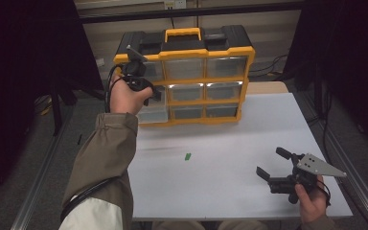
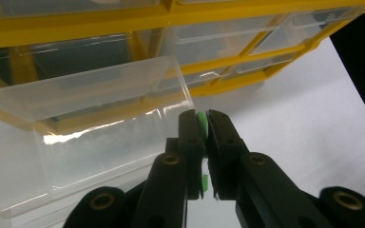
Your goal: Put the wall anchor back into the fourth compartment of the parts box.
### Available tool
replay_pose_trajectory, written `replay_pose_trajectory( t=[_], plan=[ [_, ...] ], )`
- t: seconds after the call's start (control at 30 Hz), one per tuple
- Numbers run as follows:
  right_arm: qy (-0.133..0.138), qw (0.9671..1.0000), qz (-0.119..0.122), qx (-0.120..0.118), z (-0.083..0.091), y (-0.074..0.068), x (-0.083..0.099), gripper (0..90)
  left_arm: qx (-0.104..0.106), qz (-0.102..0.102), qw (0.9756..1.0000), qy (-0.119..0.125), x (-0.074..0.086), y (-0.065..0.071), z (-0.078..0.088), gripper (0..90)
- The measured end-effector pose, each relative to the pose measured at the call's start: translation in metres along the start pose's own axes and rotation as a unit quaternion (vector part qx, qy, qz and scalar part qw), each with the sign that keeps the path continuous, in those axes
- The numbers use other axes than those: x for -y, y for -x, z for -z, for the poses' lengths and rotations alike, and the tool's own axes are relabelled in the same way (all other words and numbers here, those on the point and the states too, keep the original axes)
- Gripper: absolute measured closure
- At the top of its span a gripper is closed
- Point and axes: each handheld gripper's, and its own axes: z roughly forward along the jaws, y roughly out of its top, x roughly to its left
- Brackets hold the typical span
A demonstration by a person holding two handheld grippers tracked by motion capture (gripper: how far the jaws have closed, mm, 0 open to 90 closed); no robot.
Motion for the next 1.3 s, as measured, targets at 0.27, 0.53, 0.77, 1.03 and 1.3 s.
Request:
replay_pose_trajectory(
  t=[0.27, 0.53, 0.77, 1.03, 1.3],
  plan=[
    [0.000, 1.0000, 0.000, -0.003, 0.000, 0.000, 0.000, 0.0, -0.007, 0.004, 1.0000, -0.002, -0.001, -0.006, -0.001, 85.1],
    [-0.001, 1.0000, 0.003, 0.000, 0.000, 0.001, 0.000, 0.0, -0.022, 0.006, 0.9997, 0.001, -0.002, -0.011, -0.004, 85.1],
    [0.000, 1.0000, 0.003, 0.001, 0.001, 0.001, 0.000, 0.0, -0.035, 0.016, 0.9992, 0.004, -0.001, -0.017, -0.007, 85.1],
    [0.003, 1.0000, 0.003, 0.000, 0.001, 0.001, 0.000, 0.0, -0.042, 0.018, 0.9989, 0.004, 0.001, -0.024, -0.012, 85.1],
    [0.002, 1.0000, 0.003, 0.001, 0.001, 0.001, 0.000, 0.0, -0.057, 0.010, 0.9983, 0.000, 0.002, -0.027, -0.016, 85.1]
  ],
)
